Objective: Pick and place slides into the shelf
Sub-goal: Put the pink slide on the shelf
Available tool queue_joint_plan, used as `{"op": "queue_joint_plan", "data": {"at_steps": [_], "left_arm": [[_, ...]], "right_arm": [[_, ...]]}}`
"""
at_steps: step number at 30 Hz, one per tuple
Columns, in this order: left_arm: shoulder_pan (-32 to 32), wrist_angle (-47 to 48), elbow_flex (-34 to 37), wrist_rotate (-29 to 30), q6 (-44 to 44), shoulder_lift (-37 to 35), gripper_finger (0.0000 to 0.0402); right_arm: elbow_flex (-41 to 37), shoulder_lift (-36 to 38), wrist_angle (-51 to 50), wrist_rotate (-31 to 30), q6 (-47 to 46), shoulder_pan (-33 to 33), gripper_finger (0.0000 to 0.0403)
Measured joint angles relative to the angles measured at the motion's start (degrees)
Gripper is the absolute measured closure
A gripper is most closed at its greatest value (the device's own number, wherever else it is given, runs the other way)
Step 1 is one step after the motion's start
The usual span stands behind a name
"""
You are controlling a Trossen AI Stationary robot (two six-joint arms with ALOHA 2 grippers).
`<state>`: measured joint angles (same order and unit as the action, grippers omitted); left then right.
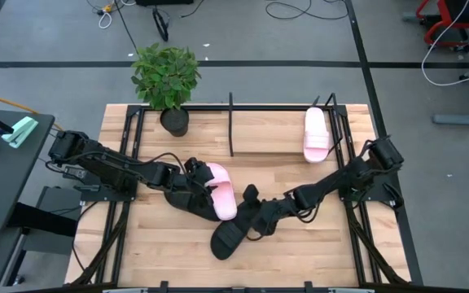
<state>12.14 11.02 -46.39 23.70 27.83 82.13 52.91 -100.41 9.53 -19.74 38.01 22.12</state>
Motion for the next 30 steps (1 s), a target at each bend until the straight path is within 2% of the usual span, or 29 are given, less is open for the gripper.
{"op": "queue_joint_plan", "data": {"at_steps": [11, 17, 30], "left_arm": [[0.0, -0.24, 0.0, 0.02, 0.02, 0.0, 0.0224], [0.0, -0.35, 0.0, 0.02, 0.03, 0.0, 0.0229], [-0.02, -0.45, 0.0, 0.02, 0.13, 0.0, 0.0227]], "right_arm": [[2.14, -4.38, 0.43, -0.41, -0.43, -0.97, 0.014], [2.16, -6.55, 3.93, -3.99, -0.41, -1.01, 0.0144], [2.14, -6.81, 6.96, -3.61, -0.89, -1.34, 0.0155]]}}
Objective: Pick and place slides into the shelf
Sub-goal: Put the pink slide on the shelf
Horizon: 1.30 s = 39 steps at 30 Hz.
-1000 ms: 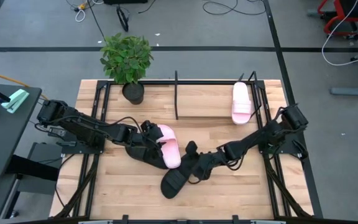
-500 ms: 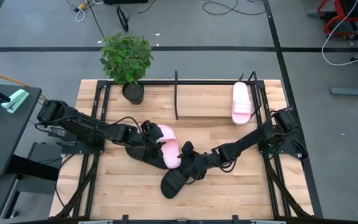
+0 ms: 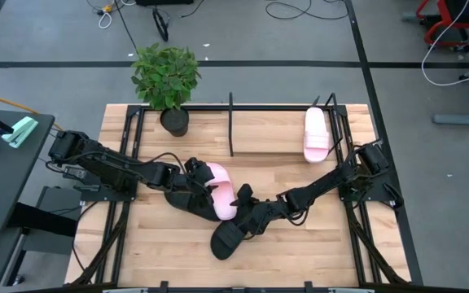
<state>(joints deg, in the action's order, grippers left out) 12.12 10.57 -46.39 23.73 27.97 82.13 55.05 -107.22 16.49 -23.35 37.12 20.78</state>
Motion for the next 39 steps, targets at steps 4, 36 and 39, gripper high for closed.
{"op": "queue_joint_plan", "data": {"at_steps": [4, 36, 39], "left_arm": [[0.0, -0.02, 0.0, 0.0, 0.0, 0.0, 0.0224], [-0.01, -0.04, 0.0, 0.22, 1.4, 0.0, 0.0226], [0.0, -0.06, 0.0, 0.22, 1.4, 0.0, 0.0224]], "right_arm": [[0.0, -0.04, -0.07, 1.97, -1.09, -0.83, 0.0158], [-0.04, -0.04, -1.22, 12.83, -3.08, -5.82, 0.0159], [-0.04, -0.04, -1.03, 14.31, -3.1, -6.27, 0.0168]]}}
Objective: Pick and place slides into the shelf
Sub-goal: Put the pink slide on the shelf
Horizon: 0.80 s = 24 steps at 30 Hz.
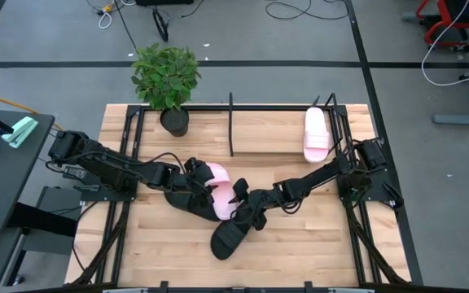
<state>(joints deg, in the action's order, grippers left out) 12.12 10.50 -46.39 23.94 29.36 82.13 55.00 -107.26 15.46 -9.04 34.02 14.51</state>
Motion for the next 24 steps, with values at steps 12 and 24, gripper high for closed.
{"op": "queue_joint_plan", "data": {"at_steps": [12, 24], "left_arm": [[-0.02, 0.0, 0.0, 0.44, 0.09, 0.0, 0.0232], [0.0, 0.61, 0.0, 0.44, -0.77, 0.0, 0.0238]], "right_arm": [[0.0, 0.01, -0.5, -0.09, -2.77, -0.17, 0.0363], [-0.07, 12.89, -16.98, -7.13, -5.99, 3.09, 0.0375]]}}
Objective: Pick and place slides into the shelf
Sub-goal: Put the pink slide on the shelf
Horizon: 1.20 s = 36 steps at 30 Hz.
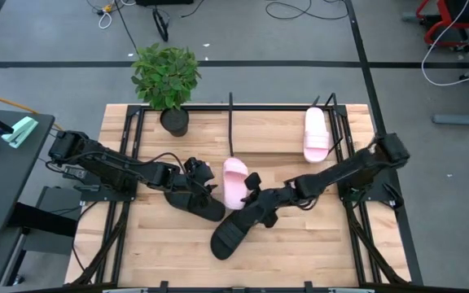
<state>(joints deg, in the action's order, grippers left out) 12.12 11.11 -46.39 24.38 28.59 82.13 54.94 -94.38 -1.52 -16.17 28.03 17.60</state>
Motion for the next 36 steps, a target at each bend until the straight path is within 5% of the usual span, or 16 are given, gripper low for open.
{"op": "queue_joint_plan", "data": {"at_steps": [13, 19, 25, 29, 36], "left_arm": [[1.38, 0.07, 0.0, 1.47, -4.56, 0.0, 0.0245], [5.62, -6.39, 0.0, 10.97, -11.24, 0.0, 0.0247], [10.42, -26.15, 0.0, 21.97, -28.15, 0.0, 0.0247], [11.93, -41.72, 0.0, 19.59, -40.32, -0.02, 0.0254], [10.33, -57.6, -0.04, 3.66, -49.19, -0.02, 0.0252]], "right_arm": [[0.0, 27.48, -6.94, 4.1, -7.64, 8.22, 0.038], [0.0, 39.35, -6.51, 4.29, -5.79, 14.96, 0.038], [0.0, 45.53, -4.3, 4.1, -0.18, 22.7, 0.038], [0.0, 46.37, -2.12, 4.22, 5.94, 27.49, 0.038], [0.0, 45.81, 1.76, 4.84, 16.91, 33.05, 0.038]]}}
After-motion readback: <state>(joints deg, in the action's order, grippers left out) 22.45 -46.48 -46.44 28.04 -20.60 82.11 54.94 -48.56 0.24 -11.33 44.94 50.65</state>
